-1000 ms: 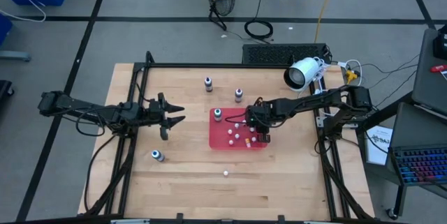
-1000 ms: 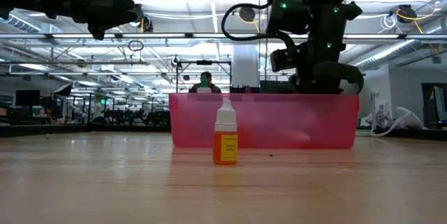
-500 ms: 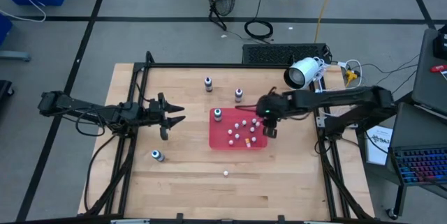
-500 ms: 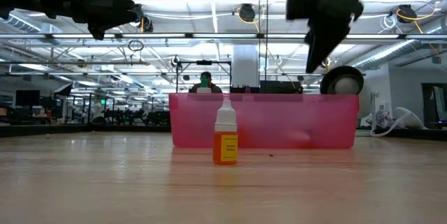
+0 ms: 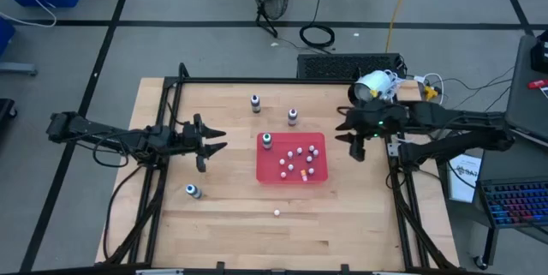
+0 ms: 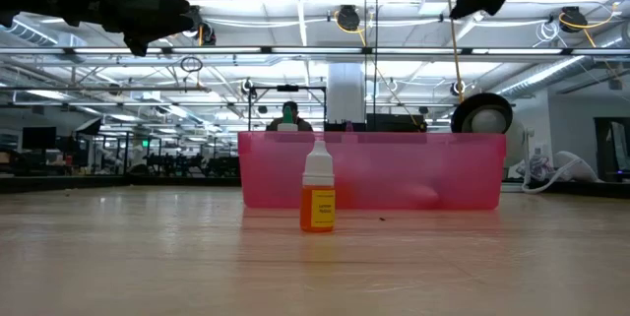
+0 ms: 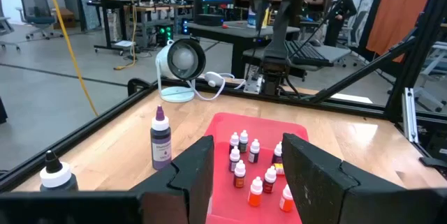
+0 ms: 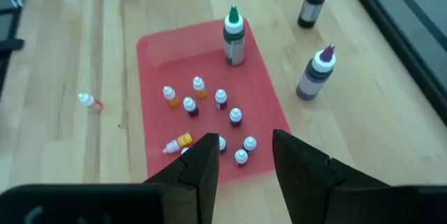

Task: Pick & Place food coloring
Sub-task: Put the small yellow food coloring bottle into the red bin

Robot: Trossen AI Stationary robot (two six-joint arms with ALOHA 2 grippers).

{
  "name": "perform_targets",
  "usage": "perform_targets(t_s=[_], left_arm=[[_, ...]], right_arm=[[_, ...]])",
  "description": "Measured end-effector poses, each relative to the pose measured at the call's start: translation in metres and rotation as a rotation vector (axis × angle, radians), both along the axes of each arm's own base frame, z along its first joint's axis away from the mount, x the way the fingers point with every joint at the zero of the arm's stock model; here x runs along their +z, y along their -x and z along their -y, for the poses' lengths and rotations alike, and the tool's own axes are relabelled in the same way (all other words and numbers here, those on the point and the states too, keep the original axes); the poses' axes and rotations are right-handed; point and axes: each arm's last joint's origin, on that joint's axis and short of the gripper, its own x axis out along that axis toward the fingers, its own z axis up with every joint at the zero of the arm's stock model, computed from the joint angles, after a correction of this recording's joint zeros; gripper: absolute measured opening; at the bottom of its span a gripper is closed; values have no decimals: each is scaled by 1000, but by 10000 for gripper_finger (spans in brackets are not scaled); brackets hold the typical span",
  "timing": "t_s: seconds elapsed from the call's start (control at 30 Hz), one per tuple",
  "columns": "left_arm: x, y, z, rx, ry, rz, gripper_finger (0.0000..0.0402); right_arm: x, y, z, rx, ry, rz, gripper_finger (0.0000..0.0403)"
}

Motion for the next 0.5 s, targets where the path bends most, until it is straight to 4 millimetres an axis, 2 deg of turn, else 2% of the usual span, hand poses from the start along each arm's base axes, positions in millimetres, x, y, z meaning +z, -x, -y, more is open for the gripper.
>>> perform_targets(t_s=[0.1, 0.17, 0.3, 0.5], left_arm=[[0, 0, 0, 0, 0, 0, 170], [0, 0, 0, 0, 0, 0, 170], [1, 0, 0, 0, 4, 11, 170], [7, 0, 0, -1, 55, 83, 170]], right_arm=[[3, 14, -1, -13, -14, 4, 124], [-2, 22, -1, -21, -22, 14, 122], [-34, 31, -4, 16, 5, 98, 122], [-88, 42, -7, 48, -39, 323, 125]])
